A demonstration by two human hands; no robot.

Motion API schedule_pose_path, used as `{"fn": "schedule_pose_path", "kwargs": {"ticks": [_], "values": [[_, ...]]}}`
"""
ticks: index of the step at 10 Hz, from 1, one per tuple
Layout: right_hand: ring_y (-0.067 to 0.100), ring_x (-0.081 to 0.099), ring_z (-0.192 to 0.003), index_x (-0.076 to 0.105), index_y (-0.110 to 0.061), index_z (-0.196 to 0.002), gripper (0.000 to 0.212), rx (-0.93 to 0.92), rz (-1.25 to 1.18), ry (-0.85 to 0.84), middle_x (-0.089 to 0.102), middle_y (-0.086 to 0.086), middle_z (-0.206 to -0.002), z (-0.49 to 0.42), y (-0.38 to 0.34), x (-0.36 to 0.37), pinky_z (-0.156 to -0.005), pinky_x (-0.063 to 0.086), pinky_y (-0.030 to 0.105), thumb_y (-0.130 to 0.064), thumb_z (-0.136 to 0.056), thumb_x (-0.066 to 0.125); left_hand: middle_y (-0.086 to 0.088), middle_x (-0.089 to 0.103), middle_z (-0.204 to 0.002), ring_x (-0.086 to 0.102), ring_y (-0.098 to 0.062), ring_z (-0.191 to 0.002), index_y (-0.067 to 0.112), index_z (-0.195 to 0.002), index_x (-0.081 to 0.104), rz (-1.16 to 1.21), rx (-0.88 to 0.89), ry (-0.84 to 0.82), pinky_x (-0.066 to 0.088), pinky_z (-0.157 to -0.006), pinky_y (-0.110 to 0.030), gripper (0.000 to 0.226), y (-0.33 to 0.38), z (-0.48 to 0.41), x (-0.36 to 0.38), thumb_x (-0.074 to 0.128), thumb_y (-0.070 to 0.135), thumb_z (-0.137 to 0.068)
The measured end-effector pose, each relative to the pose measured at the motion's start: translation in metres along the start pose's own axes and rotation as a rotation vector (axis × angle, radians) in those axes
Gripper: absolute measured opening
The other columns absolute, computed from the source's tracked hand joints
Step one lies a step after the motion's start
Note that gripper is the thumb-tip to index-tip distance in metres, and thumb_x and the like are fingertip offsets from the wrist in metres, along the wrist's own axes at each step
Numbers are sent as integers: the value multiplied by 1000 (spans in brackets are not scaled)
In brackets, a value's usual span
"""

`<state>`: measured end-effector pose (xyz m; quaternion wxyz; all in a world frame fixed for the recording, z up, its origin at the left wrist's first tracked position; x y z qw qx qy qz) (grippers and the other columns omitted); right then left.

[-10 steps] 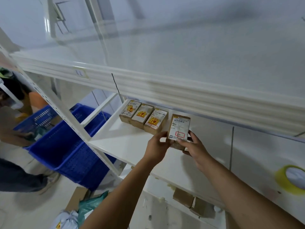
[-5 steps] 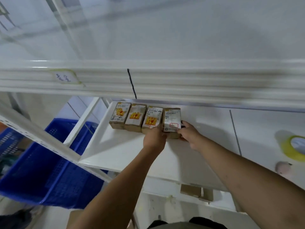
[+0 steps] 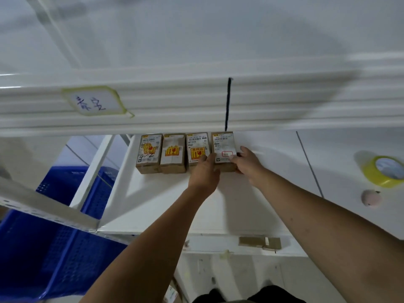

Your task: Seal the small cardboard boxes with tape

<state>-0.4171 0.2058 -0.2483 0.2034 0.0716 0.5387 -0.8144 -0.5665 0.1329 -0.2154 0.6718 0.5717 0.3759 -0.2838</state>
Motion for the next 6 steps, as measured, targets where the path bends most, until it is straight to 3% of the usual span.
{"fn": "schedule_pose_path", "kwargs": {"ticks": [1,2,4,5,6], "values": [[30,52,-141,31,-15,-163,77,-1,-55,-2,47,9,-161,11,-2,-9,-116,46,51,-25,-98,72,-9,60,-139,66,-29,-116,21,-151,52,23,15,34,56,-89,-40,51,3,7,-8,59,20,-101],[28,55,-137,40,-16,-158,72,-38,-77,28,51,9,-157,27,-9,-19,-114,47,50,-22,-96,75,-5,63,-132,68,-26,-108,22,-146,58,42,27,78,58,-86,-39,45,9,14,-18,60,21,-101],[26,65,-122,66,-20,-129,36,-210,-138,10,69,3,-130,93,-34,-49,-108,51,52,-14,-94,74,-1,71,-118,71,-19,-91,22,-128,73,100,144,175,60,-82,-36,27,60,44,-43,62,22,-104],[19,69,-105,74,-20,-110,14,-371,-109,-21,75,-4,-109,162,-52,-87,-100,56,50,-16,-96,73,-2,74,-113,72,-19,-88,22,-122,76,83,247,216,58,-78,-35,23,108,66,-56,61,22,-104],[9,66,-86,76,-26,-97,9,-524,-21,-98,73,-12,-91,216,-63,-116,-84,57,38,-34,-95,74,1,75,-111,71,-17,-89,25,-119,76,27,255,210,58,-79,-35,23,131,79,-56,59,26,-104]]}}
Point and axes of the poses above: each hand's wrist, its own z-axis away from the middle knuckle, its own x-axis out of the palm, y = z × x, the point moved 9 cm from there along -z, towards the middle knuckle
